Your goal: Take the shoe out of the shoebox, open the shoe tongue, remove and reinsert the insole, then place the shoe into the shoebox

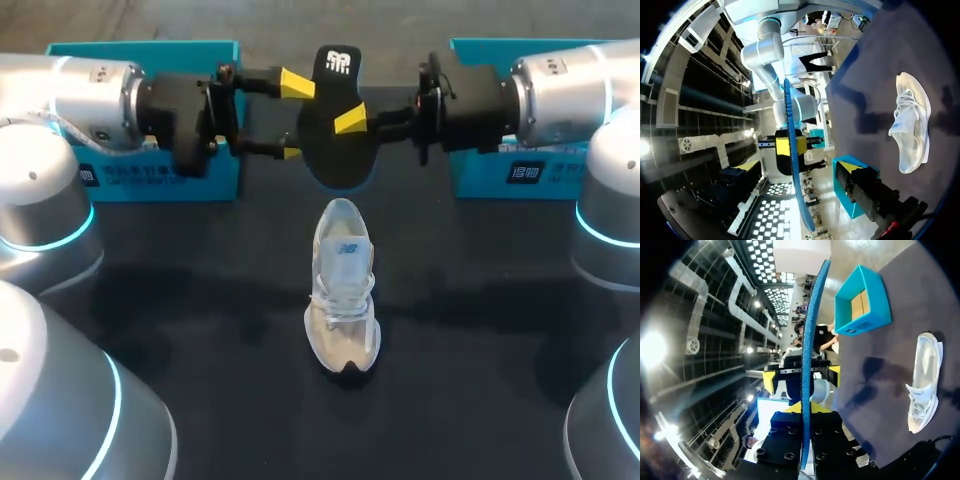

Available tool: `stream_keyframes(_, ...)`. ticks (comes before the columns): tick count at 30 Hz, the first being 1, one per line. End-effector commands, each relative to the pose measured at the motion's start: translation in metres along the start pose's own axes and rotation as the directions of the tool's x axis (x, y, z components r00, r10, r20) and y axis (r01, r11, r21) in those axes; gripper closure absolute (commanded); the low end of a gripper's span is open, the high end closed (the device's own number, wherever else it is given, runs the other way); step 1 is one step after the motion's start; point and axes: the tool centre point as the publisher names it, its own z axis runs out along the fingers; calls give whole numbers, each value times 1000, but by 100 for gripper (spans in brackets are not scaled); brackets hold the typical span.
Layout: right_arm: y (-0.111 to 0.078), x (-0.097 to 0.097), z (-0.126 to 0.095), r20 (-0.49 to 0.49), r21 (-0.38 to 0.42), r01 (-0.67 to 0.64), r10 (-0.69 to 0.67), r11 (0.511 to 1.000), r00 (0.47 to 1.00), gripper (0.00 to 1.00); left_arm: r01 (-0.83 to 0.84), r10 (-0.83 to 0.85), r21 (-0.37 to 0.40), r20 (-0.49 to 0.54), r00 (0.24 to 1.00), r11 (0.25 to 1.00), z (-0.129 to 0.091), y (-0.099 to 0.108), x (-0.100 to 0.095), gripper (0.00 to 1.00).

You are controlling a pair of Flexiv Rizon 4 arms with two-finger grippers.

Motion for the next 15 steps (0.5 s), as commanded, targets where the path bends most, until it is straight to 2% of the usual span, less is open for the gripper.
stream_keyframes(1, -3, 1, -5, 18, -12, 6, -6, 1000, 1000, 100, -3, 5, 64, -30, 1000, 998, -13, 9, 1, 0)
stream_keyframes(11, 1, 2, -17, 62, -61, 31, -27, 998, 998, 100, 24, -1, 162, -138, 990, 986, -32, 13, 27, 0)
stream_keyframes(15, 5, 2, -21, 72, -87, 90, -84, 992, 994, 100, 45, -9, 183, -189, 982, 982, -40, 17, 42, 0)
